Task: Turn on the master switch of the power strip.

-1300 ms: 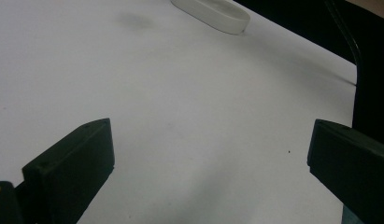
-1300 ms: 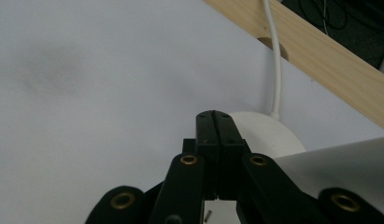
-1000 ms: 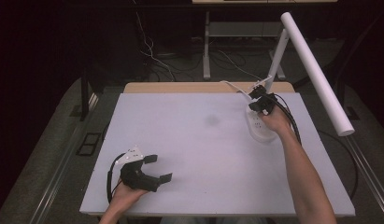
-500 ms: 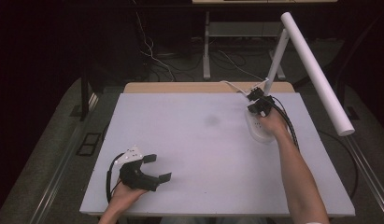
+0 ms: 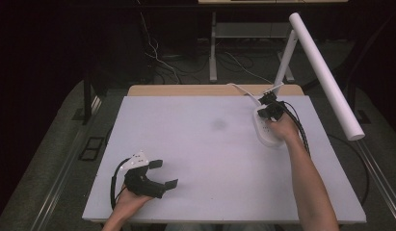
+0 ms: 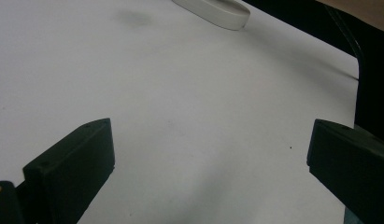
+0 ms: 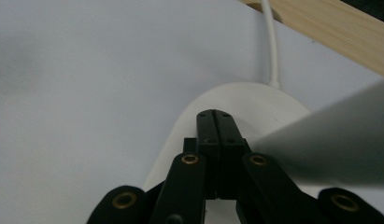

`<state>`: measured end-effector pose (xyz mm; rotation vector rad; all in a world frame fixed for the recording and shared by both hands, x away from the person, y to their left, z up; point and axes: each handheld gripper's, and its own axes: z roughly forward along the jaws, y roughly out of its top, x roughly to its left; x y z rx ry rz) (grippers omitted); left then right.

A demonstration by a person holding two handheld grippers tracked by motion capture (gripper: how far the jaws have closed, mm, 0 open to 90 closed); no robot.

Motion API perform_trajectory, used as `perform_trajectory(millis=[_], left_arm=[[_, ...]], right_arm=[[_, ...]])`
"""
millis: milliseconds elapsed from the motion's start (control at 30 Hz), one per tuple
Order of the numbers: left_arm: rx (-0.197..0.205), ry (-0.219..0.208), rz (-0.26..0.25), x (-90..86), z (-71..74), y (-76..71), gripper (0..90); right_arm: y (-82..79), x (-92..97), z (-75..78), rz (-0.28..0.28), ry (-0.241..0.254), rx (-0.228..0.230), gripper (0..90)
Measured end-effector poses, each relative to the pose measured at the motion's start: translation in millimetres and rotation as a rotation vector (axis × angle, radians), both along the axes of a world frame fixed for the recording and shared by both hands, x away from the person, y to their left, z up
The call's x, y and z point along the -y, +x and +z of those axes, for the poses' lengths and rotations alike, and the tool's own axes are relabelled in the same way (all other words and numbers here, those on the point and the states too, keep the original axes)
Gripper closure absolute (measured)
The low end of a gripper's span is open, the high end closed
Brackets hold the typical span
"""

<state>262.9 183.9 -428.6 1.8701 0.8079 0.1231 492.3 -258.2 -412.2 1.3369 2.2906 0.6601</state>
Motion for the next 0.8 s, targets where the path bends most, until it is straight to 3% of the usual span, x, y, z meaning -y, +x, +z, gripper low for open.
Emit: perform_trajectory(millis=[300, 467, 533, 567, 800], left_arm=[[-0.006, 0.006, 0.0, 1.0, -1.6, 2.2, 0.0], [-0.008, 0.006, 0.003, 1.0, -1.9, 2.6, 0.0], [-0.007, 0.005, 0.007, 0.3, -1.7, 2.2, 0.0], [-0.004, 0.005, 0.007, -0.4, -1.0, 1.7, 0.0], [-0.001, -0.001, 0.016, -4.5, -0.4, 0.9, 0.0]], right_arm=[[-1.9, 1.6, -0.8, 0.032, -0.005, 0.012, 89.8], [0.0, -0.9, -1.5, 0.045, 0.023, 0.019, 89.7], [0.7, -6.0, -2.0, 0.039, 0.038, 0.014, 89.7], [1.1, -9.7, -2.0, 0.04, 0.008, 0.026, 89.7], [1.6, -9.5, -2.0, 0.019, 0.021, 0.019, 89.8]])
